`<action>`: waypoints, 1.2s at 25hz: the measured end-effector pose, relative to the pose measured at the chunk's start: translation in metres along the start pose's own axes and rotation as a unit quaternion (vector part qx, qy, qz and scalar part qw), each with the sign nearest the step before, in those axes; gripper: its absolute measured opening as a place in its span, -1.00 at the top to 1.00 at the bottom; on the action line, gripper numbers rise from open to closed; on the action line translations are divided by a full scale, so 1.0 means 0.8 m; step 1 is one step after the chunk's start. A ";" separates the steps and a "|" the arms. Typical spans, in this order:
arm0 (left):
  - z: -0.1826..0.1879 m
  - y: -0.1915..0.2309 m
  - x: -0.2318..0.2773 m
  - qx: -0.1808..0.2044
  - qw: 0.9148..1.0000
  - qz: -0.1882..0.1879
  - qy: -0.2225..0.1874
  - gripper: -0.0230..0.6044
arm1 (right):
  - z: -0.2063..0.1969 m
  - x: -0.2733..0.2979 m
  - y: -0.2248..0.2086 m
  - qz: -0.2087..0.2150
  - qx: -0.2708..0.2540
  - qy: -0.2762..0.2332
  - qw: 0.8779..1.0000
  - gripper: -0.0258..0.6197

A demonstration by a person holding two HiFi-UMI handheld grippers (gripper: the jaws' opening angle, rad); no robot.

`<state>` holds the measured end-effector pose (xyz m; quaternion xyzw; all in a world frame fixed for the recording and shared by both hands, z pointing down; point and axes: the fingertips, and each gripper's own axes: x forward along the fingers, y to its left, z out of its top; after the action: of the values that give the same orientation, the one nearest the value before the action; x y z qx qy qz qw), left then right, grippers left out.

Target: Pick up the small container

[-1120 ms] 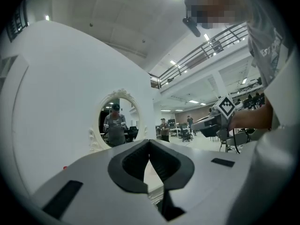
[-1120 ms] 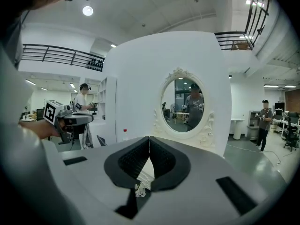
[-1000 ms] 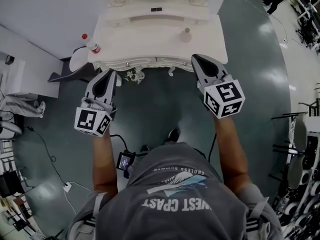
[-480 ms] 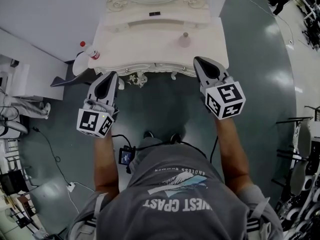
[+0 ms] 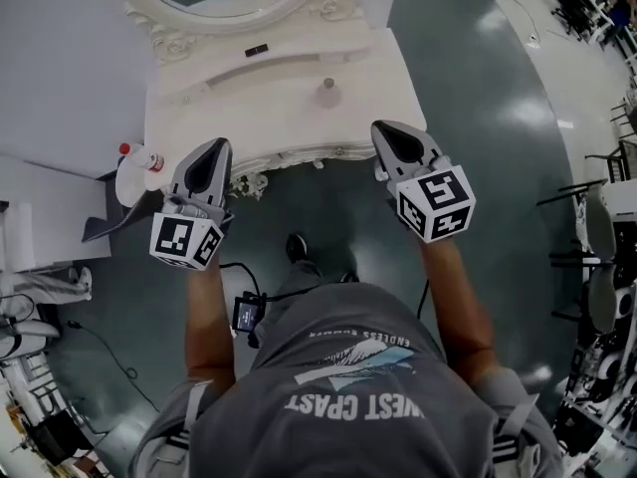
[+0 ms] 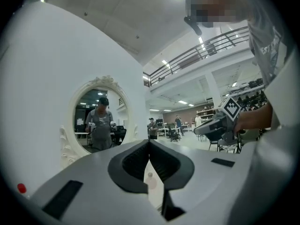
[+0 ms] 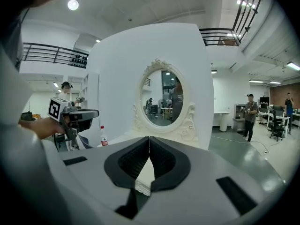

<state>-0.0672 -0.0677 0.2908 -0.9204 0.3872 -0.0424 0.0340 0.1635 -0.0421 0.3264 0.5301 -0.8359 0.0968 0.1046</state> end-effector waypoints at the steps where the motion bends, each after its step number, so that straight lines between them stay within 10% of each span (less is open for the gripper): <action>1: 0.000 0.007 0.012 -0.003 1.000 -0.011 -0.004 0.87 | 0.001 0.005 -0.003 -0.010 0.000 0.001 1.000 0.84; 15: -0.007 0.089 0.125 -0.010 0.992 -0.126 -0.012 0.87 | 0.023 0.083 -0.041 -0.111 0.022 0.010 0.994 0.84; 30: -0.029 0.139 0.166 -0.029 0.990 -0.138 -0.008 0.87 | 0.020 0.163 -0.080 -0.112 0.006 0.027 0.993 0.84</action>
<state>-0.0560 -0.2412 0.3099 -0.9660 0.2570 -0.0283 0.0037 0.1663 -0.1859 0.3506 0.6184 -0.7674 0.1033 0.1342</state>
